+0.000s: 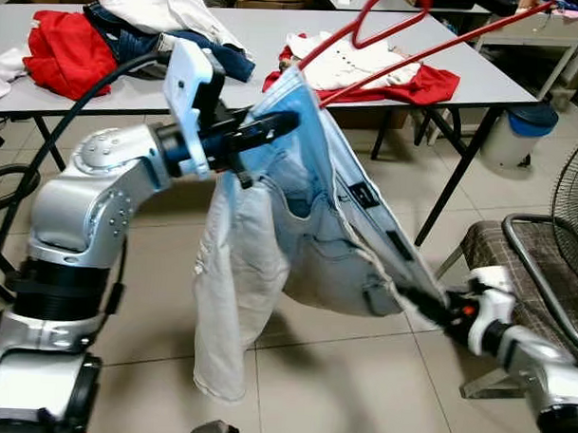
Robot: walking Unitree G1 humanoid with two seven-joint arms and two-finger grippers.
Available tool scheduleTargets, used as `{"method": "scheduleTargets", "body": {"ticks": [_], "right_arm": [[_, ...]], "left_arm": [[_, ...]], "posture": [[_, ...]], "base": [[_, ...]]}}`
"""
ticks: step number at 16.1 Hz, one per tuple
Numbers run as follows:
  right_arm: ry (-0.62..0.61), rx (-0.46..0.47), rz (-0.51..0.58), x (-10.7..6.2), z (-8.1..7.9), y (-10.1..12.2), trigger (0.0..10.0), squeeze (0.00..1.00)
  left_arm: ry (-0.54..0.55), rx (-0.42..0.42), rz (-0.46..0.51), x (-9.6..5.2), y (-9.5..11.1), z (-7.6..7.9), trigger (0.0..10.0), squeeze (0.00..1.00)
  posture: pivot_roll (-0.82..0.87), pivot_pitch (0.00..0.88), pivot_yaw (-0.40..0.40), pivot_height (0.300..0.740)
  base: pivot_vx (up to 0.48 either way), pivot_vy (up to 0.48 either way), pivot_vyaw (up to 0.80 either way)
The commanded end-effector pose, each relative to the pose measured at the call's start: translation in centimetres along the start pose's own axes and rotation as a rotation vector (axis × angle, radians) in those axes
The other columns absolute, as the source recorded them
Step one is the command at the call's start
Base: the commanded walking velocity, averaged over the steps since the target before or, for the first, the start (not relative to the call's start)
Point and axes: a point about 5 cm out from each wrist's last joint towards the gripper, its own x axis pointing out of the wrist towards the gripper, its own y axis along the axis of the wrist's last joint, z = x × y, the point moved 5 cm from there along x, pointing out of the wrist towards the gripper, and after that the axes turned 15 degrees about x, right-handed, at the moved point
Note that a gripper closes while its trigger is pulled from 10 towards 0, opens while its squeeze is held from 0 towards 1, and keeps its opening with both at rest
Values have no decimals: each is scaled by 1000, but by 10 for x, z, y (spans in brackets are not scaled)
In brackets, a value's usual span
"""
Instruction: Hang hanger
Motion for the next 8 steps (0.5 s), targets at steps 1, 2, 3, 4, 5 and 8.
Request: {"method": "scheduleTargets", "body": {"ticks": [1, 2, 3, 4, 5, 8], "right_arm": [[-61, 76, 43, -13, 19, 9, 0, 0], [-60, 112, 80, -19, 24, 17, 0, 0], [-59, 154, 118, -25, 28, 24, 0, 0], [-45, 198, 154, -30, 29, 31, 0, 0], [-24, 240, 194, -35, 29, 41, 0, 0], [31, 334, 340, -52, 28, 77, 0, 0]], "left_arm": [[29, 76, 9, -7, 6, -8, 0, 0], [11, 98, -26, -10, -3, -5, 0, 0], [1, 94, -32, -11, -5, -3, 0, 0], [12, 74, -22, -12, -5, -3, 0, 0], [19, 69, -25, -13, -7, -4, 0, 0], [13, 69, -55, -22, -21, 0, 0, 0]], "posture": [[-109, 19, 0, 740], [-111, 18, -2, 740], [-112, 15, -3, 740], [-116, 12, 1, 740], [-116, 12, 1, 740], [-120, 1, 8, 740]], "base": [[0, 0, 0], [0, 0, 0], [0, 0, 0], [0, 0, 0], [0, 0, 0], [0, 0, 0]]}}
